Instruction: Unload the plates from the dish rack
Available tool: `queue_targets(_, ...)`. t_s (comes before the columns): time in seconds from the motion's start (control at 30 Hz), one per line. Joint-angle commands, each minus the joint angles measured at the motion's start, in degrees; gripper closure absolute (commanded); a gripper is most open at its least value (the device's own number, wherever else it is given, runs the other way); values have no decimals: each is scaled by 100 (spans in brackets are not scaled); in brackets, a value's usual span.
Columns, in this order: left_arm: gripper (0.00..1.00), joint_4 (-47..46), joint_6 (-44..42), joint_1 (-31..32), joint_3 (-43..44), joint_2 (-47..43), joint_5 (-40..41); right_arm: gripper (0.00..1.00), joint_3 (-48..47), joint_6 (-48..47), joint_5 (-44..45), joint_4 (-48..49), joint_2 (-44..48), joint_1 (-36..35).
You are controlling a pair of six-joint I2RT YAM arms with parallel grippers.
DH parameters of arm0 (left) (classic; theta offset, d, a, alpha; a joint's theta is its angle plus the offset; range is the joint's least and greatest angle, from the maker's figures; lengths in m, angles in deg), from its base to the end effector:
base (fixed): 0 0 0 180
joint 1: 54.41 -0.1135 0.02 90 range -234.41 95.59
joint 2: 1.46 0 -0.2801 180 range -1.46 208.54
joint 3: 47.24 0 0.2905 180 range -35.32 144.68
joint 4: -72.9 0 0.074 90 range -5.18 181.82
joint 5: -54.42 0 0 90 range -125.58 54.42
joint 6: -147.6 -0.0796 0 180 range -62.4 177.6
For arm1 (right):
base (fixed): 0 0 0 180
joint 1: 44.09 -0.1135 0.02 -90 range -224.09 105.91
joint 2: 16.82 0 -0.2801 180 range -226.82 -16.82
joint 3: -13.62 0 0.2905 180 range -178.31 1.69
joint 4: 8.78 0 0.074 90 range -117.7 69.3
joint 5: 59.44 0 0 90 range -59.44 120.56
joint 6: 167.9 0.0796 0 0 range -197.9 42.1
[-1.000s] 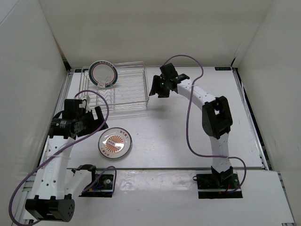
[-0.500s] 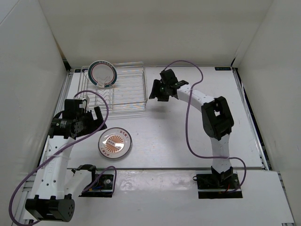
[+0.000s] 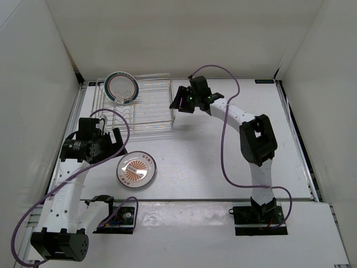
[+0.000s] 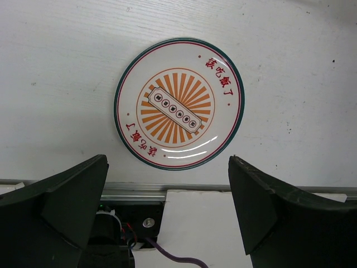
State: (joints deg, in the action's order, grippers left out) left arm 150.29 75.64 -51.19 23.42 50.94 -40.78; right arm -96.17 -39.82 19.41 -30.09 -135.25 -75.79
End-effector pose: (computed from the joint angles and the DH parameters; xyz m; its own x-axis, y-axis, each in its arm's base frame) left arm 0.2029 -0.0186 0.2949 -0.8466 -0.2613 -0.4638 -0.1681 0.9579 -0.2329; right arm 0.4789 0.3138 0.2402 -0.7402 0.2540 -0.6225 -0.2561 0.7496 0.6104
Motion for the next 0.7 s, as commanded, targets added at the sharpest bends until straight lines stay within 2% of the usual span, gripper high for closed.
queue_targets(0.0, 0, -87, -55, 20, 138, 7, -26, 40, 258, 252, -458, -494, -93, -46)
queue_targets(0.1, 0, -44, -64, 29, 77, -19, -8, 44, 453, 129, -370, -711, 5, -64)
queue_targets(0.2, 0, -70, -38, 20, -11, -98, -8, 55, 268, 252, -378, -1152, -66, -64)
queue_targets(0.3, 0, -140, 15, 29, -56, -134, 18, 57, 522, 252, -571, -1083, 92, -64)
queue_targets(0.43, 0, -192, 68, 20, -56, -107, 27, 79, 470, 278, -730, -1416, 127, -64)
queue_targets(0.53, 0, -237, 50, 29, -56, -90, 36, 80, 400, 383, -756, -1785, 197, -81)
queue_targets(0.67, 0, -351, 6, 29, -91, -81, 167, 82, 1004, 883, -853, -1716, 662, -90)
